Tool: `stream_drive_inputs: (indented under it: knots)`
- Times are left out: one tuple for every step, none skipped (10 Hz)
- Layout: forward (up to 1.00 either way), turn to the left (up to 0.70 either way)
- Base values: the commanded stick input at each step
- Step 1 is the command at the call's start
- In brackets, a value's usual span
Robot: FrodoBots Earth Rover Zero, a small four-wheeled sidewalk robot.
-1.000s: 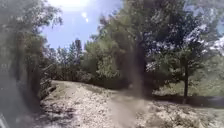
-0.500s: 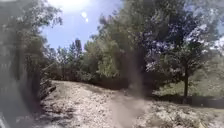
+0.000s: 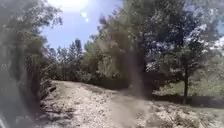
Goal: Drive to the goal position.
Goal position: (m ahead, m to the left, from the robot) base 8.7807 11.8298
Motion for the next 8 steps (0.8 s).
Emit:
stream_drive_inputs:
  knots:
    - [0.04, 0.04]
    - [0.04, 0.04]
    - [0.04, 0.04]
    - [0.04, 0.04]
    - [0.04, 0.04]
    - [0.04, 0.04]
    - [0.04, 0.04]
    - [0.04, 0.04]
